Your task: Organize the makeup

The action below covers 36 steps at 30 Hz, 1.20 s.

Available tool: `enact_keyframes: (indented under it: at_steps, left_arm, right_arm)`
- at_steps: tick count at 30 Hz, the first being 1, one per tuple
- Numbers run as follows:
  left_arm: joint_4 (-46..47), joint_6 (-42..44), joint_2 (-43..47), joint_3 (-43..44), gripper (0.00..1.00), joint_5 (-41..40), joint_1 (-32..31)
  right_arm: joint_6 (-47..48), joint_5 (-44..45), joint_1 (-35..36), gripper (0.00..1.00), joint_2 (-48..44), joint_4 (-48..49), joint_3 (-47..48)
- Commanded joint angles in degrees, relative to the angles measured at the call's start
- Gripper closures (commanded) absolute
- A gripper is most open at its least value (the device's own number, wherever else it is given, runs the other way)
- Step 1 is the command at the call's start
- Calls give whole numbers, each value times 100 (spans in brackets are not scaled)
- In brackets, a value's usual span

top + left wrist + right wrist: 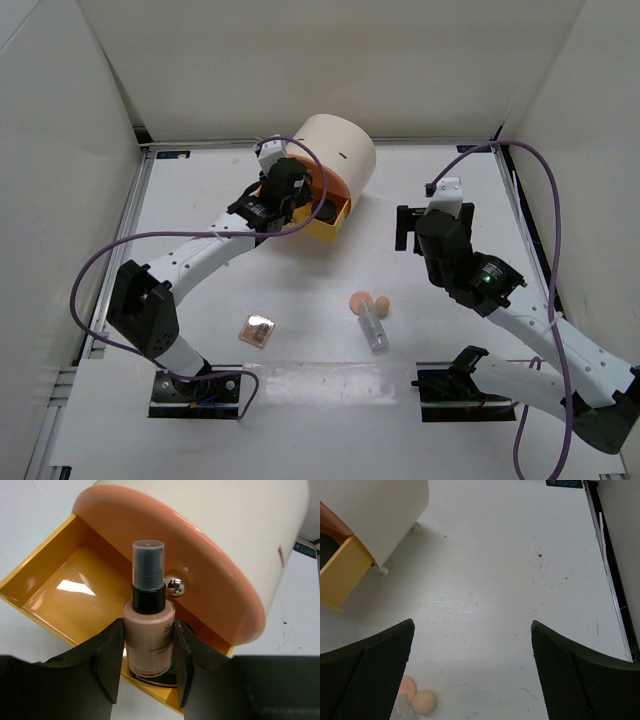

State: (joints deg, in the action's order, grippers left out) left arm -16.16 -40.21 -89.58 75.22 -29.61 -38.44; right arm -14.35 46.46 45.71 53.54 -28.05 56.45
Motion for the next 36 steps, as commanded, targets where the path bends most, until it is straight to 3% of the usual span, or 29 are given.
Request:
enact_keyframes:
  at_steps: [1,11,16,17,18,26,31,36]
  left_arm:
    - [105,-233,169,300,73,-46,55]
    - [157,-348,169,-52,41,130,117]
    - [52,-163,204,1,14,227,117]
    - [0,-154,161,1,4,245,126]
    - [-36,-93,221,54,2,245,126]
    - [-1195,346,1046,-16,2,288,117]
    - [-2249,259,1627,-631,2,280,21]
    - [-3059,250,2120,-1333,2,1096,-164]
  right_arm:
    - [-235,311,-62,1,-238,-130,16]
    - [-288,119,-80,1,-274,-429,-125]
    - [-324,-258,-36,1,-396,-710,-213]
    - [-253,-408,-36,1,-432,-710,-239]
    - [-131,-670,-54,1,-432,-710,-291]
    - [415,-1482,-1,1,60,-605,-230]
    - [626,-2358,25,1,271,-482,-248]
    - [627,-3151,87,1,341,-464,-547]
